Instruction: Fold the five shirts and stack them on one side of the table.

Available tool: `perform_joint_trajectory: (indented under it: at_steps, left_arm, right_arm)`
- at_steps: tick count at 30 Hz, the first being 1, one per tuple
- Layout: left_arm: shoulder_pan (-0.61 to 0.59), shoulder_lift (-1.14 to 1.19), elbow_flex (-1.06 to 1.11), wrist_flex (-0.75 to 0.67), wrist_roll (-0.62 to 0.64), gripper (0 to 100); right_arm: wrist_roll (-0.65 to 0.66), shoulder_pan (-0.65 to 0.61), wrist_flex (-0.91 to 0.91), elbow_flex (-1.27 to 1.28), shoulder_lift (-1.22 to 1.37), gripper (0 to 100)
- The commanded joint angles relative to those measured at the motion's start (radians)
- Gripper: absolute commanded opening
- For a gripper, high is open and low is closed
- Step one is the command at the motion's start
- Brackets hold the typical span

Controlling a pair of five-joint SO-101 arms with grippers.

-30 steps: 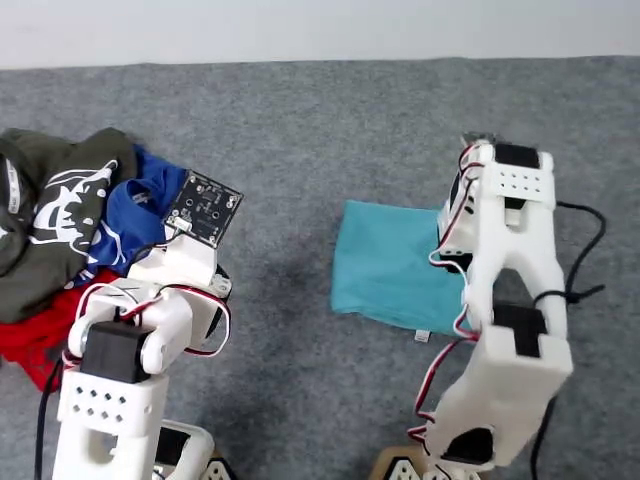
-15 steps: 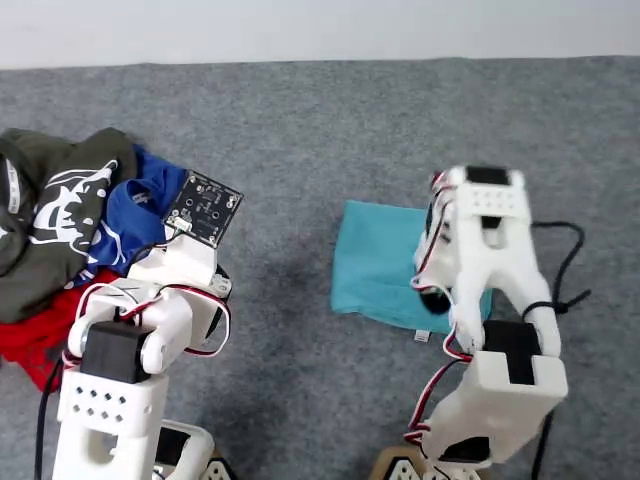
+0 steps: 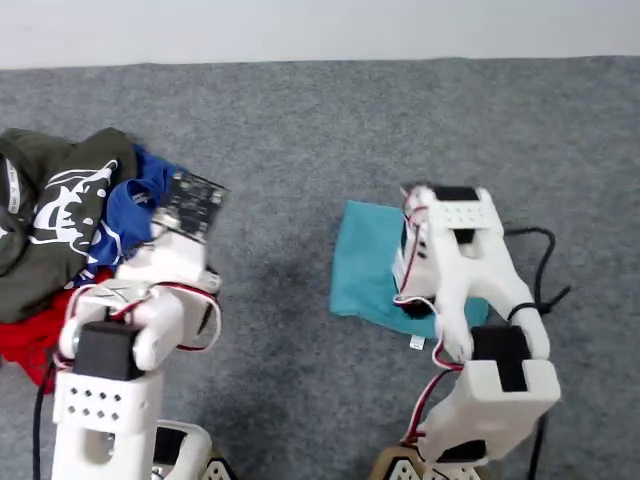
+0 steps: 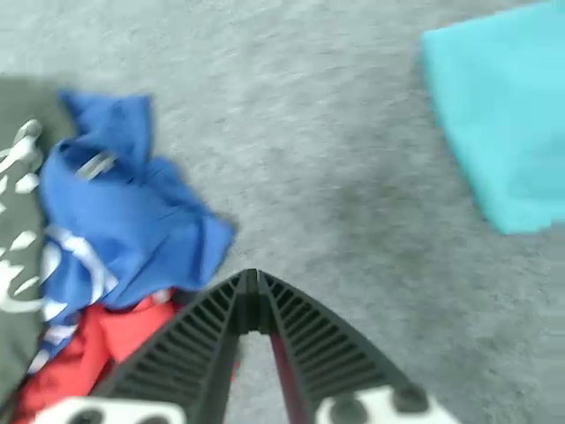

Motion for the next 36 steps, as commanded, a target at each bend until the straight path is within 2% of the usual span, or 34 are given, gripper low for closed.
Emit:
perform_joint_trajectory:
  at_steps: [1,5,9,18,22,36]
  left_arm:
    - [-0.114,-0.02,-0.056,-0.009,-0.008,0]
    - [-0.17,-0.02,-0.081,-0.011,-0.008,0]
    - [-0.172,-0.02,-0.077,-0.011,-0.008,0]
    - [-0.172,-0.02,-0.079,-0.011,-0.011,0]
    - [-0.172,-0.017,-0.073,-0.032,-0.054,0]
    - [-0.169,-0.018,-0.082,-0.077,-0.072,0]
  right_arm:
    - [-0.009,-0.085,0.079,-0.17,-0.071,0.9]
    - [-0.011,-0.202,0.084,-0.229,-0.062,0.9]
    - [-0.011,-0.28,0.027,-0.201,-0.024,0.9]
    - [-0.012,-0.32,-0.056,-0.196,0.252,0.9]
    - [-0.012,-0.343,-0.087,-0.206,0.266,0.9]
    - [-0.012,-0.42,0.143,-0.468,0.18,0.9]
